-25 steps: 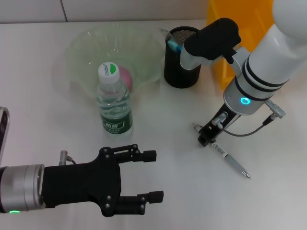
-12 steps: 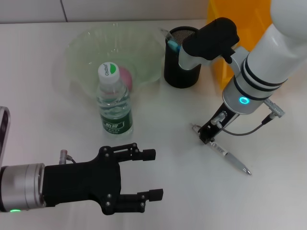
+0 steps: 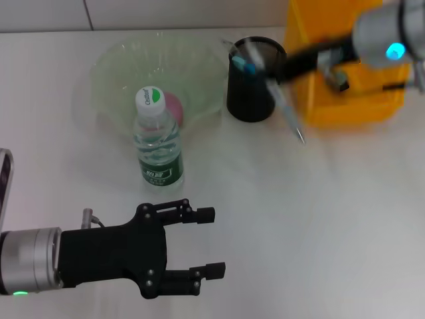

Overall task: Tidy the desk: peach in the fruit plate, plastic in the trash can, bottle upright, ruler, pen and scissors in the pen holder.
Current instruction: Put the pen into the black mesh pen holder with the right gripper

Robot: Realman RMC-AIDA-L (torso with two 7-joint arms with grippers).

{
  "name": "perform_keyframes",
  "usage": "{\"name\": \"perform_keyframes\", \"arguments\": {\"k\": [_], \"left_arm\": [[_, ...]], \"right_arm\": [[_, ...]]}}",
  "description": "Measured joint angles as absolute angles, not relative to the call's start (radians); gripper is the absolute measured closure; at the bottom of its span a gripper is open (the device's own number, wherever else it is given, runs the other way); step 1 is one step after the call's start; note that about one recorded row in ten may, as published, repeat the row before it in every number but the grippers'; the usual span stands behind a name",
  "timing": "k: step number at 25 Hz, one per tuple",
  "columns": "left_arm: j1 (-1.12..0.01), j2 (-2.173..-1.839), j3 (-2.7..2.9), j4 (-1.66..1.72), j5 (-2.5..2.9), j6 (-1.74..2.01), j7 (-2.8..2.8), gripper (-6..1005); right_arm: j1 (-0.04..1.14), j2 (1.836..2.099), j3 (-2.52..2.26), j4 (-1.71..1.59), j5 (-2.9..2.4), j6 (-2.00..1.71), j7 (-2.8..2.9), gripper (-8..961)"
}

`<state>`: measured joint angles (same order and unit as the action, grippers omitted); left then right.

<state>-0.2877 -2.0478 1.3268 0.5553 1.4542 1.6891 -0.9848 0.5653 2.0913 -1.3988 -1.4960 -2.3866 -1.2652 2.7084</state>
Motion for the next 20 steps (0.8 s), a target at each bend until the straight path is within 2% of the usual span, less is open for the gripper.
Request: {"name": "perform_keyframes", "arguments": {"k": [1, 5, 8, 13, 20], "left_arm": [[-0.287, -2.048, 1.327, 0.555, 1.454, 1.689, -0.985, 231], [-0.287, -2.052, 1.327, 0.555, 1.454, 1.687, -0.984, 231], [-0.287, -2.053, 1.328, 0.554, 1.454, 1.686, -0.983, 231], [-0.295, -2.054, 1.327, 0.549, 1.454, 1.686, -0.983, 231], [-0.296, -2.055, 1.327, 0.548, 1.454, 1.686, -0.985, 231]], "right_arm": [[0.507, 2.092, -1.357, -1.498, -2.22, -1.149, 2.552, 786], [0.429, 2.088, -1.344, -1.412, -1.896, -0.972, 2.221, 786], [0.4, 2.085, -1.34, -1.195, -1.426, -0.912, 1.682, 786], [0.482, 2.085, -1.346, -0.714, -0.855, -1.048, 0.898, 787], [0.606, 2.085, -1.338, -0.385, -0.677, -1.111, 0.629, 786]]}}
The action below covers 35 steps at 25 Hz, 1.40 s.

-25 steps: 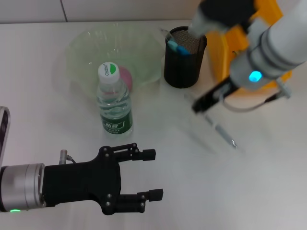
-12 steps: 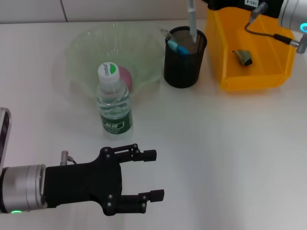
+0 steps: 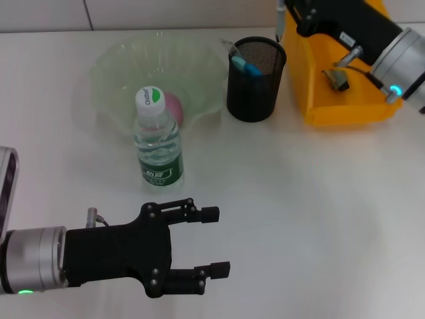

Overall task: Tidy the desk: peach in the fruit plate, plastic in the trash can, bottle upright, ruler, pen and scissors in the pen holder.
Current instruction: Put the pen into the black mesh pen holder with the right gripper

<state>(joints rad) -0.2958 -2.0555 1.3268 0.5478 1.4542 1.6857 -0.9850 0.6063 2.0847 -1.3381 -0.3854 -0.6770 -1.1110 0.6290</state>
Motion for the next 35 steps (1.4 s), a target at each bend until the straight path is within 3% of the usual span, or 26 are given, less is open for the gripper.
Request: {"name": "perform_keyframes", "arguments": {"k": [20, 35], "left_arm": [[-0.294, -2.054, 1.327, 0.555, 1.454, 1.687, -0.985, 231], [-0.298, -2.055, 1.327, 0.555, 1.454, 1.687, -0.983, 230]], "right_arm": [[0.723, 2.092, -1.352, -0.224, -0.671, -0.974, 0.645, 763], [0.721, 2.092, -1.378, -0.218, -0.672, -0.949, 0.655, 734]]}}
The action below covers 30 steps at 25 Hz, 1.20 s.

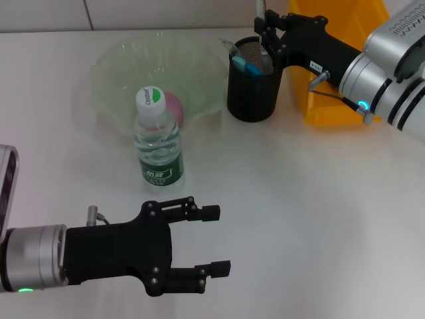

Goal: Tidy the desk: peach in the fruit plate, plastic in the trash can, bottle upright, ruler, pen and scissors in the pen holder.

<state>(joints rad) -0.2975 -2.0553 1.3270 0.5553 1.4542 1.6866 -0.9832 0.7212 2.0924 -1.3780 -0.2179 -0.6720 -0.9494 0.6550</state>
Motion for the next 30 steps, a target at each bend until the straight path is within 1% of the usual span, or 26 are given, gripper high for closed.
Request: {"name": "perform_keyframes", "arguments": {"k": [8, 14, 17, 18, 19, 20, 21, 22, 23, 24, 25, 26, 27, 28, 29, 30], "left_arm": [[-0.296, -2.056, 1.327, 0.555, 1.454, 1.686, -0.983, 231], [-0.293, -2.056, 1.327, 0.556, 1.454, 1.692, -0.976, 230], [-0.292, -2.055, 1.327, 0.557, 1.454, 1.693, -0.975, 230], [-0.292, -2.055, 1.327, 0.557, 1.454, 1.693, -0.975, 230], [-0.292, -2.055, 1.327, 0.557, 1.454, 1.693, -0.975, 230], [-0.292, -2.055, 1.327, 0.557, 1.454, 1.694, -0.975, 231], [-0.292, -2.055, 1.327, 0.557, 1.454, 1.694, -0.975, 231], [-0.293, -2.054, 1.327, 0.557, 1.454, 1.694, -0.975, 231], [-0.294, -2.053, 1.327, 0.557, 1.453, 1.695, -0.975, 231], [-0.294, -2.053, 1.327, 0.557, 1.453, 1.695, -0.975, 231], [-0.296, -2.053, 1.327, 0.557, 1.453, 1.695, -0.975, 230], [-0.296, -2.051, 1.327, 0.558, 1.452, 1.696, -0.975, 230], [-0.297, -2.05, 1.327, 0.559, 1.451, 1.697, -0.975, 230], [-0.297, -2.049, 1.326, 0.564, 1.45, 1.698, -0.979, 230], [-0.297, -2.049, 1.326, 0.564, 1.45, 1.698, -0.979, 230], [-0.299, -2.048, 1.325, 0.57, 1.45, 1.698, -0.982, 230]], "right_arm": [[0.712, 2.092, -1.386, -0.22, -0.672, -0.959, 0.655, 718], [0.684, 2.092, -1.388, -0.229, -0.668, -1.022, 0.655, 536], [0.626, 2.09, -1.378, -0.264, -0.666, -1.153, 0.681, 442], [0.558, 2.083, -1.377, -0.333, -0.667, -1.232, 0.753, 411], [0.558, 2.083, -1.377, -0.333, -0.667, -1.232, 0.753, 392], [0.481, 2.076, -1.381, -0.42, -0.681, -1.285, 0.838, 372], [0.481, 2.076, -1.381, -0.42, -0.681, -1.285, 0.838, 353], [0.438, 2.072, -1.38, -0.471, -0.697, -1.311, 0.882, 333], [0.348, 2.061, -1.357, -0.582, -0.772, -1.357, 0.989, 314], [0.348, 2.061, -1.357, -0.582, -0.772, -1.357, 0.989, 295], [0.288, 2.049, -1.317, -0.668, -0.882, -1.409, 1.091, 275], [0.288, 2.049, -1.317, -0.668, -0.882, -1.409, 1.091, 256], [0.258, 2.042, -1.282, -0.714, -0.957, -1.451, 1.145, 236], [0.223, 2.03, -1.18, -0.773, -1.16, -1.574, 1.243, 217], [0.223, 2.03, -1.18, -0.773, -1.16, -1.574, 1.243, 196], [0.213, 2.024, -1.059, -0.803, -1.371, -1.712, 1.289, 175]]}}
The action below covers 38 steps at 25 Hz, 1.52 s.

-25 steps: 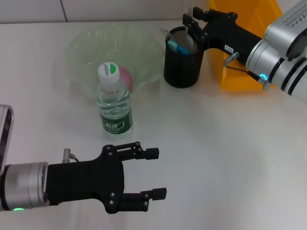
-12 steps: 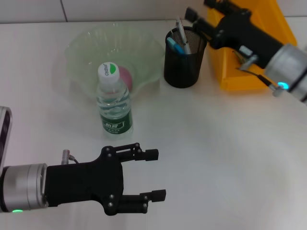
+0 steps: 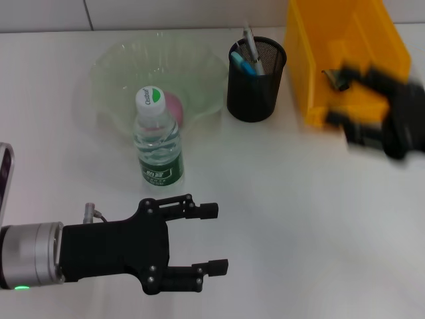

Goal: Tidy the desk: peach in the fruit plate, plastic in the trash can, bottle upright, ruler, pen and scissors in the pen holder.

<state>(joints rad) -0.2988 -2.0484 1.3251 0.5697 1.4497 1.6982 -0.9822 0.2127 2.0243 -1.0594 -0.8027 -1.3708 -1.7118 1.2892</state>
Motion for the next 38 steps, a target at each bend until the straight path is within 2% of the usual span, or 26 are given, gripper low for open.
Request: {"name": "perform_keyframes", "arguments": {"k": [3, 8, 13, 24, 28, 38], "left_arm": [[-0.305, -2.047, 1.322, 0.572, 1.45, 1.698, -0.984, 230], [-0.31, -2.045, 1.303, 0.573, 1.453, 1.698, -0.986, 230], [-0.313, -2.045, 1.297, 0.574, 1.453, 1.698, -0.986, 230], [-0.309, -2.043, 1.288, 0.569, 1.453, 1.698, -0.988, 231], [-0.31, -2.043, 1.288, 0.568, 1.453, 1.698, -0.991, 231], [-0.31, -2.04, 1.29, 0.571, 1.454, 1.692, -1.022, 231]], "right_arm": [[0.213, 2.024, -0.912, -0.819, -1.626, -1.857, 1.298, 112], [0.208, 2.042, -0.859, -0.822, -1.8, -1.898, 1.284, 113], [0.2, 2.057, -0.856, -0.813, -1.828, -1.886, 1.232, 115], [0.204, 2.064, -0.855, -0.811, -1.832, -1.876, 1.209, 115], [0.189, 2.081, -0.847, -0.798, -1.828, -1.865, 1.071, 115], [0.193, 2.082, -0.847, -0.755, -1.818, -1.864, 1.014, 114]]}}
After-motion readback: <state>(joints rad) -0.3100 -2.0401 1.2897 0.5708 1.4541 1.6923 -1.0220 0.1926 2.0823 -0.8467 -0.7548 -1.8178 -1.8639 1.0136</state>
